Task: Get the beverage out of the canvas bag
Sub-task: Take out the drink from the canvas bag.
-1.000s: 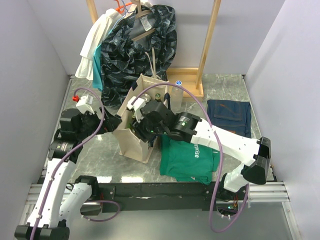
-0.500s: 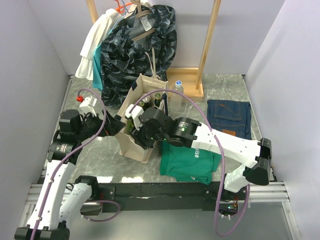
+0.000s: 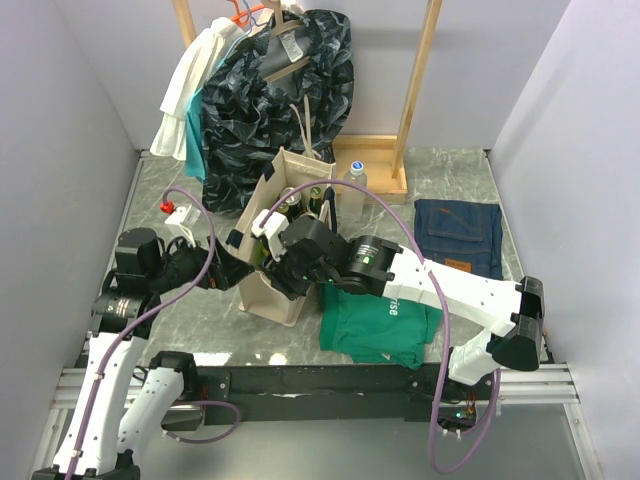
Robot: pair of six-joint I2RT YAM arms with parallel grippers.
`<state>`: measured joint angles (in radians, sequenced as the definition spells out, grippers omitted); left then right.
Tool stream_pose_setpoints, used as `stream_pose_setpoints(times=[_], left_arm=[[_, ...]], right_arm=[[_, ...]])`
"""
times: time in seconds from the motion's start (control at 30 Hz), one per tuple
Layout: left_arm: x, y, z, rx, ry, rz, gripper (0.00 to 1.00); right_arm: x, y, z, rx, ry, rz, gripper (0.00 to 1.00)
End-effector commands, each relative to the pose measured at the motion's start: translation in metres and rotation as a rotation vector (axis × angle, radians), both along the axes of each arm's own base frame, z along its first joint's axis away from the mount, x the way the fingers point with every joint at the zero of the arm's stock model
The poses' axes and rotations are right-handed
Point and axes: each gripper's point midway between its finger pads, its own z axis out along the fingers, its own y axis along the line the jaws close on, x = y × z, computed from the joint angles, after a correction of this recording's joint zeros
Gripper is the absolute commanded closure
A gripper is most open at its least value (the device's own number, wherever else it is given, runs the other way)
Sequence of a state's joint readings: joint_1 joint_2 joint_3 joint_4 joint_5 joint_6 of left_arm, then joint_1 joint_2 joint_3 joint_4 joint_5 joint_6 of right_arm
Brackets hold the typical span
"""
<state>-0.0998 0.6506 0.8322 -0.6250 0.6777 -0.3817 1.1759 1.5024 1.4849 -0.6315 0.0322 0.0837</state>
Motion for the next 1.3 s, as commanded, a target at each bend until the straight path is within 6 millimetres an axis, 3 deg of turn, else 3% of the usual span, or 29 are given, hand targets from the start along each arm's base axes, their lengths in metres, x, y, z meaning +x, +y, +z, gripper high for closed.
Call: stream_pose_setpoints(times=[0.0,0.27,0.5,0.63,0.83,1.07,1.27], left_arm=[[-0.007,-0.003,0.004,0.0,-0.006,-0.031,0.03],[0.004,0.008,0.001,0.007,0.004,0.083,0.06],[0.013,0.015,-0.007,0.007,0.032,0.151,0.28],[0.015,0.016,-0.011,0.014,0.041,0.162,0.34],[0.016,0.015,-0.008,0.003,0.029,0.16,0.56],[0.011,0.018,-0.016,0.038,0.067,0.161,0.84],[0.007,0.017,-0.022,0.055,0.087,0.132,0.94]], right_arm=[[-0.015,0.007,0.002,0.015,0.038,0.052,0.51],[-0.015,0.007,0.003,0.018,0.037,0.05,0.51],[-0.019,0.006,0.003,0.024,0.052,0.054,0.51],[-0.025,0.005,0.002,0.028,0.064,0.063,0.51],[-0.03,0.004,-0.003,0.021,0.083,0.067,0.51],[-0.037,0.003,-0.011,0.002,0.103,0.075,0.52],[-0.032,-0.003,-0.015,-0.019,0.093,0.025,0.52]])
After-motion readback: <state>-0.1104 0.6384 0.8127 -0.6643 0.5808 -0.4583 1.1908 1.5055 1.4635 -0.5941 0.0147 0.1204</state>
